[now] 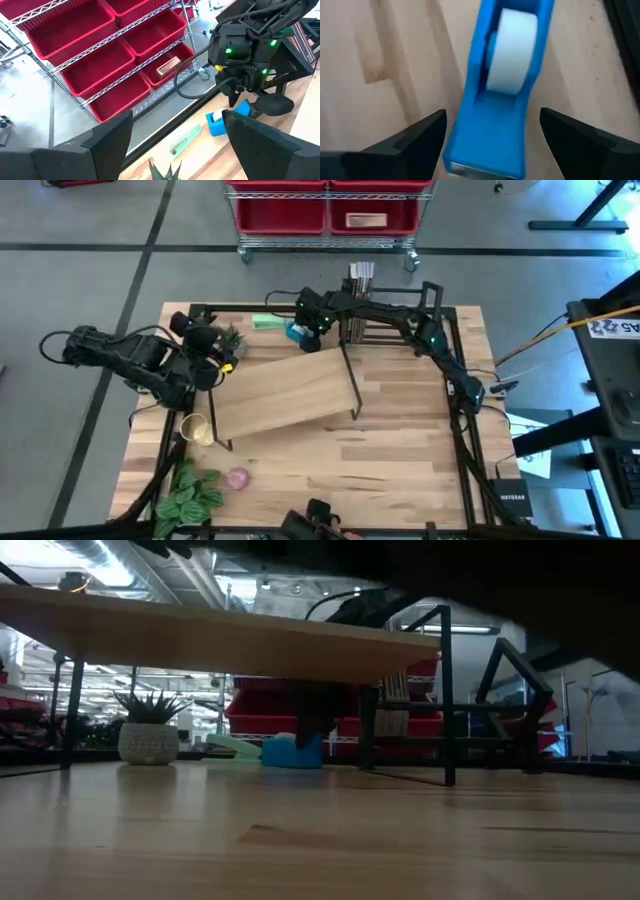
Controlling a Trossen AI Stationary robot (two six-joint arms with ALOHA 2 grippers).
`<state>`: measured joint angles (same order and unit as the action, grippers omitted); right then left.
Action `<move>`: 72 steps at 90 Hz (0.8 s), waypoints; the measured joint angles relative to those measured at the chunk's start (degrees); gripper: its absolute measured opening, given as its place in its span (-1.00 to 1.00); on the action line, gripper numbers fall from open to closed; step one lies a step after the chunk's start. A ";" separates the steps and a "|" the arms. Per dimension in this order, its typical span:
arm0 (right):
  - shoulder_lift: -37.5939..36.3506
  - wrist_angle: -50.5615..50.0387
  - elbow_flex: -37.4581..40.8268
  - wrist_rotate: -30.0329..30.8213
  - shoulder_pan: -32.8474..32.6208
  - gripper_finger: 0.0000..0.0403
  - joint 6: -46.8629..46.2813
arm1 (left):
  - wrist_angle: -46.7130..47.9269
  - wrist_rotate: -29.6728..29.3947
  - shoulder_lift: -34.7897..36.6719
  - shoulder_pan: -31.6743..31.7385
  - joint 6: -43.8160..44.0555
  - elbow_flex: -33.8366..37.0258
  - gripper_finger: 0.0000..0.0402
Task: Stock shelves
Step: Remove the blue tape dispenser from under the shelf
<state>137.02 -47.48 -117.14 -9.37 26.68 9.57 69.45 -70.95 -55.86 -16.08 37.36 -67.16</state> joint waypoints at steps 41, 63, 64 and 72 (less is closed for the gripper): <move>1.41 -0.20 -0.11 0.90 -0.20 0.28 2.90 | -0.07 0.04 -0.01 0.00 -0.28 0.01 0.49; 1.41 1.24 -0.09 4.27 -0.11 -0.06 2.94 | -0.09 0.03 -0.01 0.00 -0.20 0.01 0.49; 1.41 1.24 -0.09 4.30 -0.11 -0.06 2.94 | -0.09 0.02 -0.01 0.00 -0.20 0.02 0.49; 1.43 1.27 -0.09 4.42 -0.11 -0.06 2.92 | -0.09 0.04 -0.01 0.00 -0.15 0.02 0.49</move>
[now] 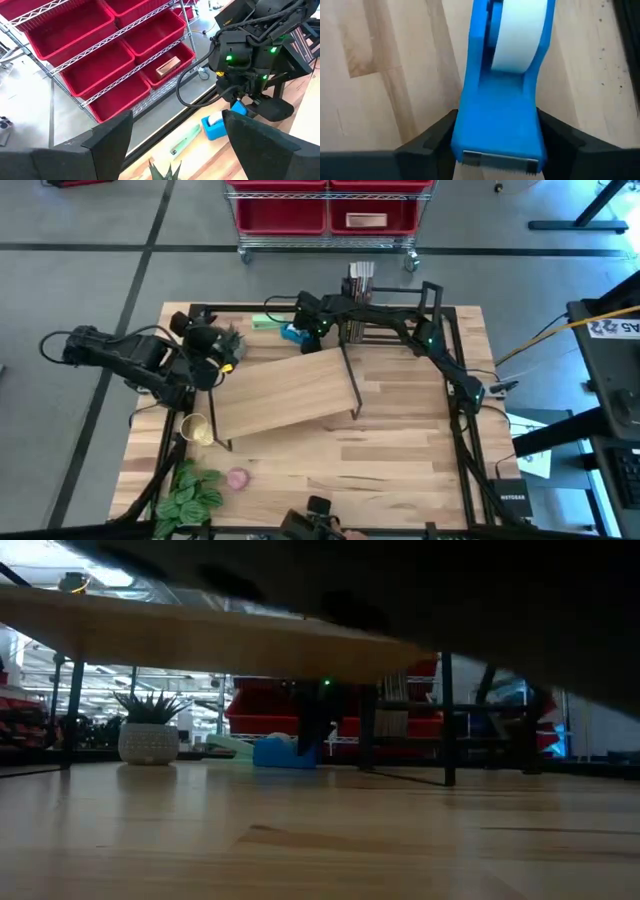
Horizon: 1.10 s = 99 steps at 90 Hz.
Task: Stock shelves
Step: Remove the blue tape dispenser from under the shelf
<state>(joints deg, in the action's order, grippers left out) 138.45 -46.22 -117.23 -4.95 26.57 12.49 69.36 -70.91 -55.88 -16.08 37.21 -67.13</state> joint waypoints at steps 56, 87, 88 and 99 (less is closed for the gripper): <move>0.31 -6.76 -17.81 -0.82 -0.76 -0.06 0.16 | -1.59 -0.02 0.00 -0.02 -1.62 0.00 0.49; -10.57 -6.65 -16.74 -0.23 -1.68 -0.06 3.34 | -1.43 0.22 0.00 -0.10 -0.66 0.00 0.49; -10.89 -6.83 -16.74 -0.28 -1.88 -0.06 3.54 | -1.41 0.23 0.00 -0.12 -0.56 0.00 0.49; -14.71 -9.73 -16.74 -0.50 -4.92 -0.07 6.62 | -1.22 0.39 0.01 -0.67 0.45 0.00 0.49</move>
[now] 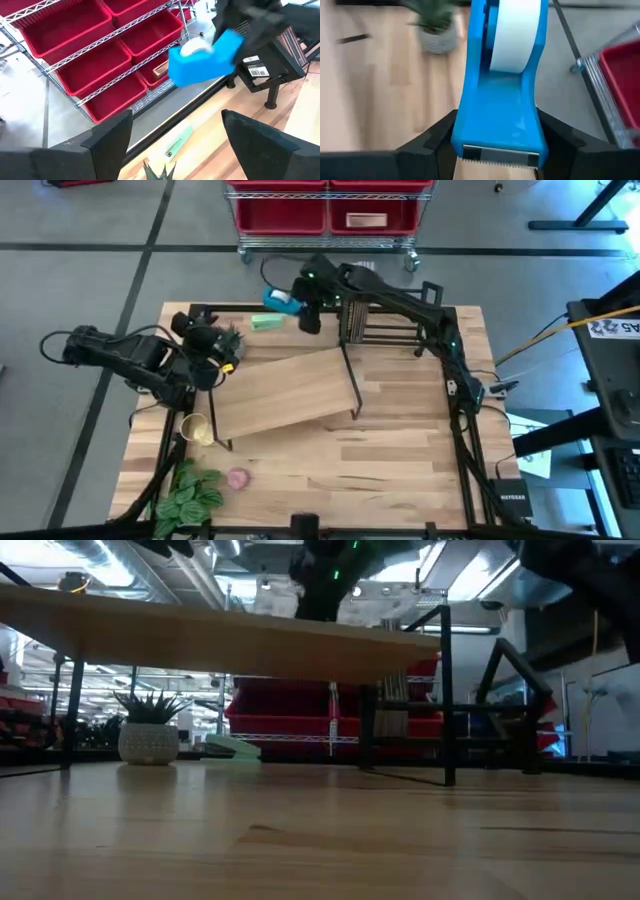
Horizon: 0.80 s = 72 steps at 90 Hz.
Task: Stock shelves
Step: Remove the blue tape dispenser from under the shelf
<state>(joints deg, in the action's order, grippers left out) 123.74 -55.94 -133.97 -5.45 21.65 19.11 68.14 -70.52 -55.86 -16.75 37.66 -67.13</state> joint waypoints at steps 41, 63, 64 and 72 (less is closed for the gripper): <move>-9.90 -18.53 0.00 7.86 -26.07 -0.07 -6.18 | -0.01 -0.52 -0.06 -12.14 6.40 0.00 0.49; -10.21 -16.71 5.12 7.96 -43.66 -0.07 -22.11 | 0.24 -0.42 -2.09 -19.38 10.95 0.00 0.49; -10.21 -16.03 5.79 8.35 -44.37 -0.07 -23.00 | 0.24 -0.38 -2.27 -19.65 11.22 0.00 0.49; -10.21 -10.66 12.18 12.22 -49.57 -0.07 -30.42 | 0.24 0.15 -3.91 -21.82 12.73 0.00 0.49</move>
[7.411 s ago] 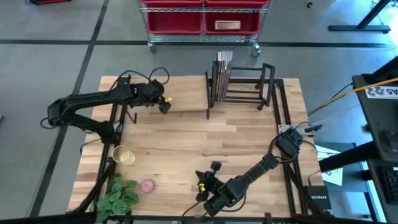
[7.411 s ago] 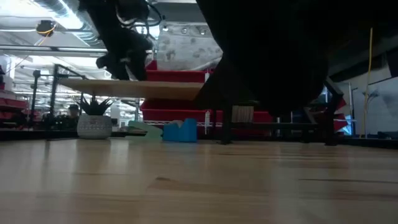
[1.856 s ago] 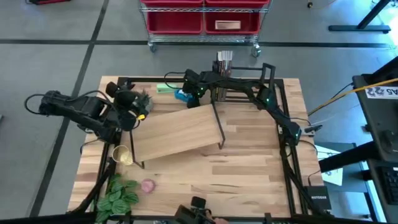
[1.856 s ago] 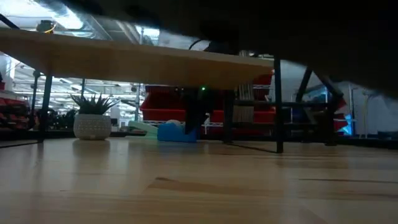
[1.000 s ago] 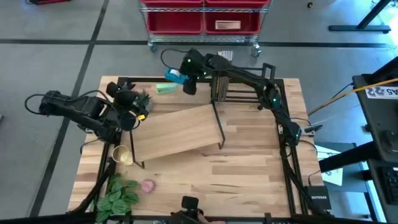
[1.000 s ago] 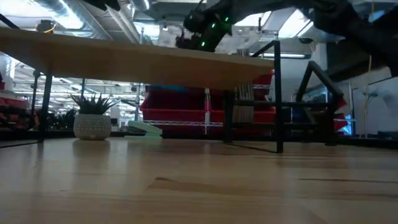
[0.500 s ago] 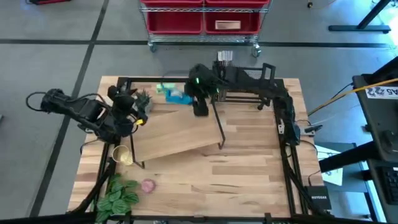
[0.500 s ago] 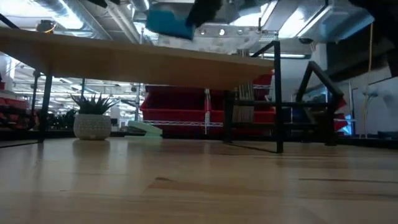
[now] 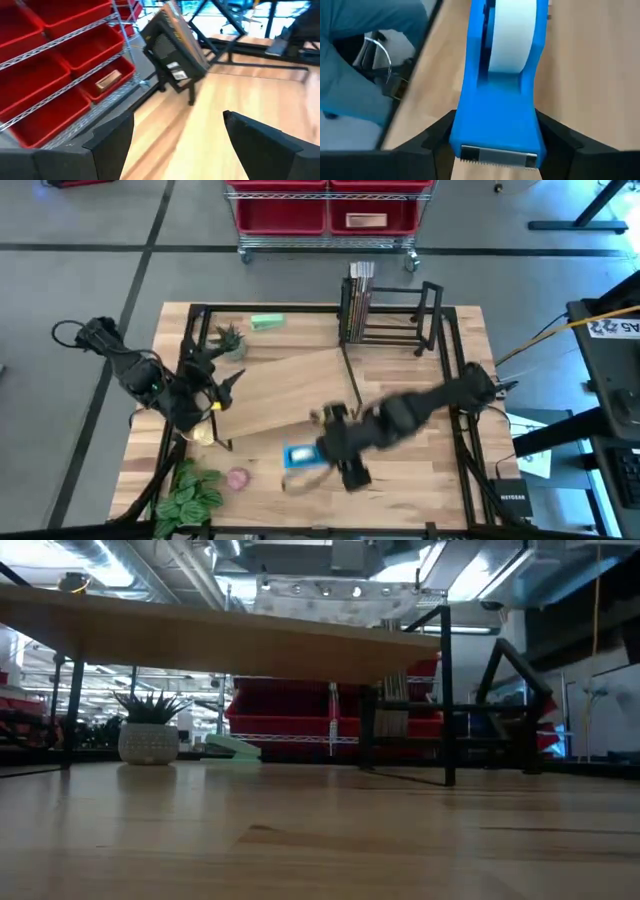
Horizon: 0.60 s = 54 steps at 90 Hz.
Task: Stock shelves
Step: Remove the blue tape dispenser from under the shelf
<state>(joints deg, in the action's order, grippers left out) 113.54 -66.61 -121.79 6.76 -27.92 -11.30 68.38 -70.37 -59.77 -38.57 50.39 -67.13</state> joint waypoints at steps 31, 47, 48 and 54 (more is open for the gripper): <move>0.78 37.24 33.40 2.87 -4.15 -0.07 -24.97 | -0.07 2.44 -7.44 -4.64 6.41 0.00 0.49; 6.05 48.56 34.52 2.61 -0.93 -0.07 -25.95 | -0.07 7.07 -9.72 -4.69 9.33 0.02 0.49; 6.61 48.70 34.15 2.46 -0.73 -0.07 -25.93 | -0.07 7.30 -9.82 -4.70 9.48 0.02 0.49; 9.40 48.78 31.60 1.51 0.33 -0.07 -24.86 | -0.07 8.22 -10.24 -4.70 10.32 0.02 0.49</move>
<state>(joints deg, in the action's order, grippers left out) 122.93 -17.83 -90.19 8.28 -27.59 -36.16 68.31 -62.15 -70.01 -43.27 60.72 -67.11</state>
